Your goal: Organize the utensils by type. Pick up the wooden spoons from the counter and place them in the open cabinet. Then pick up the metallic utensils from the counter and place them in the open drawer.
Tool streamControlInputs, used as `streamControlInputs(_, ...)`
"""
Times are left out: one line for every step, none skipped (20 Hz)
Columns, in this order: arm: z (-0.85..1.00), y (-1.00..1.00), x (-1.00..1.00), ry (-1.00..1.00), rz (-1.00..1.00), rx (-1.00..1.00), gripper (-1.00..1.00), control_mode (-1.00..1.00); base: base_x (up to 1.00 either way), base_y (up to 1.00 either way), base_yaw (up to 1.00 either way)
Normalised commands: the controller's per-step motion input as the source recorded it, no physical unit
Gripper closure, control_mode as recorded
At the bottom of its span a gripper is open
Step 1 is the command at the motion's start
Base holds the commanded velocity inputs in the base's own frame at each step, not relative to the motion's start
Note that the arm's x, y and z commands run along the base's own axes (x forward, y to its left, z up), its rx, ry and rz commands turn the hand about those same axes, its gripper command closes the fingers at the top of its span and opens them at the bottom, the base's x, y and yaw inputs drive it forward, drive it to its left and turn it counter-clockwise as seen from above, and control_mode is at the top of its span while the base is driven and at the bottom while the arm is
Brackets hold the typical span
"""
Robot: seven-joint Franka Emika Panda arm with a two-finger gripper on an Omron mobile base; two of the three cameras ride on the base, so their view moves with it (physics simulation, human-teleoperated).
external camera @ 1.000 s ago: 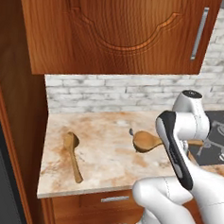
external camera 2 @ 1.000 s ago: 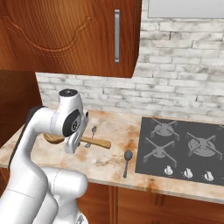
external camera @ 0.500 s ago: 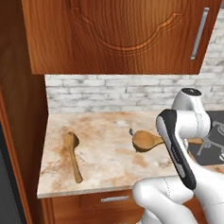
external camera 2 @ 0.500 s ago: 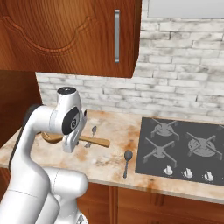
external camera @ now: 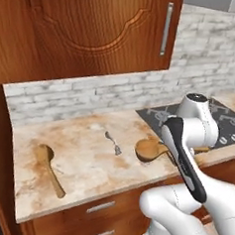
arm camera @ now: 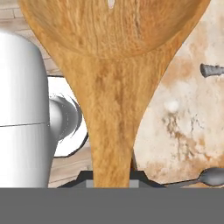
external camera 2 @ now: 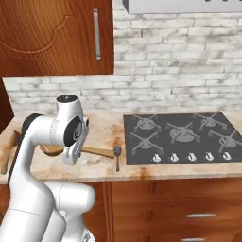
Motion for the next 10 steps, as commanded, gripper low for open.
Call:
streamControlInputs(0.00,0.00,0.00,0.00,0.00,0.00,1.00,1.00,0.01,0.00,-1.00)
streamControlInputs(0.00,0.00,0.00,0.00,0.00,0.00,1.00,1.00,0.00,0.00,-1.00)
streamControlInputs(0.00,0.00,0.00,0.00,0.00,0.00,1.00,1.00,0.00,0.00,-1.00)
streamControlInputs(0.00,0.00,0.00,0.00,0.00,0.00,1.00,1.00,0.00,0.00,-1.00)
streamControlInputs(0.00,0.00,0.00,0.00,0.00,0.00,1.00,1.00,0.00,0.00,-1.00)
streamControlInputs(0.00,0.00,0.00,0.00,0.00,0.00,1.00,1.00,0.00,-0.01,-1.00)
streamControlInputs(0.00,0.00,0.00,0.00,0.00,0.00,1.00,1.00,0.00,-0.01,-1.00)
streamControlInputs(0.00,0.00,0.00,0.00,0.00,0.00,1.00,1.00,0.00,-0.02,-1.00)
streamControlInputs(0.00,0.00,0.00,0.00,0.00,0.00,1.00,1.00,0.00,-0.02,-1.00)
streamControlInputs(0.00,0.00,0.00,0.00,0.00,0.00,1.00,1.00,0.00,-0.02,-1.00)
